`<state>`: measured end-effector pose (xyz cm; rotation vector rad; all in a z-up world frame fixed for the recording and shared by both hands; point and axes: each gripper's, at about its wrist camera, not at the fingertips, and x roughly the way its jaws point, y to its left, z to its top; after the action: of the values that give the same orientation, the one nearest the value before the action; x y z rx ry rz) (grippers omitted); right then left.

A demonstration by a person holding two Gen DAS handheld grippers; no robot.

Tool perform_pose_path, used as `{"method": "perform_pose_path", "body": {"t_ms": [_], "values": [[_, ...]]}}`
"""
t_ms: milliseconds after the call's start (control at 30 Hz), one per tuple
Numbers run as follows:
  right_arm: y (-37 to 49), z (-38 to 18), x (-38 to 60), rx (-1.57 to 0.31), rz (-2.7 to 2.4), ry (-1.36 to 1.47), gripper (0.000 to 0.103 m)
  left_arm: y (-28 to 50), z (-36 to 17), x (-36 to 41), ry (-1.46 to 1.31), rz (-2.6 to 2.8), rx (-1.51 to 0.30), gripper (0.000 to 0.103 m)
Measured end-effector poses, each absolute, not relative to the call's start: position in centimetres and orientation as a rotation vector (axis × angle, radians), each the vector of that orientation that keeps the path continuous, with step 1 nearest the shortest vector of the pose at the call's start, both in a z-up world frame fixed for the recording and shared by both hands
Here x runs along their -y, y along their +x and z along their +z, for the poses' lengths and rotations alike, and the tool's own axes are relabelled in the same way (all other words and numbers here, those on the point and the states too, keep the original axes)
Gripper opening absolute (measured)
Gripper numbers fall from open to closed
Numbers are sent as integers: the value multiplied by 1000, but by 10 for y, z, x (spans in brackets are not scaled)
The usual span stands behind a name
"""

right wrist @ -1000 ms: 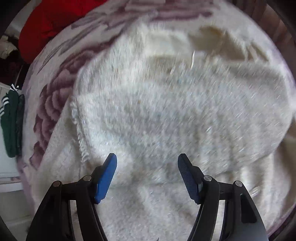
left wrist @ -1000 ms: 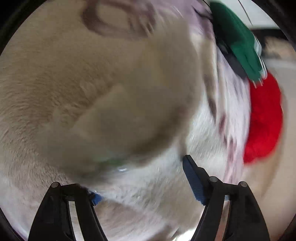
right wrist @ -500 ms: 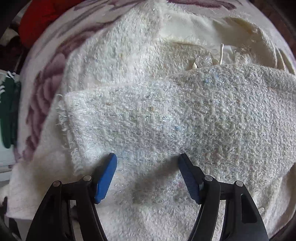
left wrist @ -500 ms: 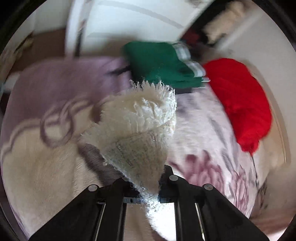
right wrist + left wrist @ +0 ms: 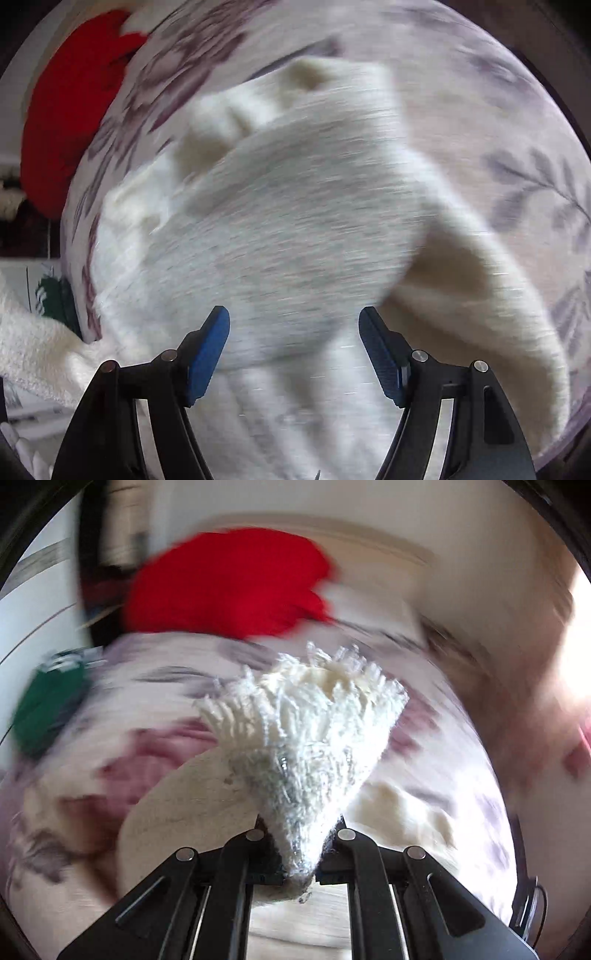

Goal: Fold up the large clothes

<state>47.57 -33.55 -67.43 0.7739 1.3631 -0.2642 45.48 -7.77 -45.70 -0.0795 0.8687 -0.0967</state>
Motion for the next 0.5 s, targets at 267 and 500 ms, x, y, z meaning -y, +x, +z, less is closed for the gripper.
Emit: {"method": "perform_pose_path", "body": {"t_ms": [267, 500], "values": [[416, -719, 450, -1373, -394, 829, 70, 442, -550, 253, 149, -317, -1021, 7], [407, -721, 491, -1357, -355, 938, 72, 430, -610, 280, 338, -357, -1252, 54]]}}
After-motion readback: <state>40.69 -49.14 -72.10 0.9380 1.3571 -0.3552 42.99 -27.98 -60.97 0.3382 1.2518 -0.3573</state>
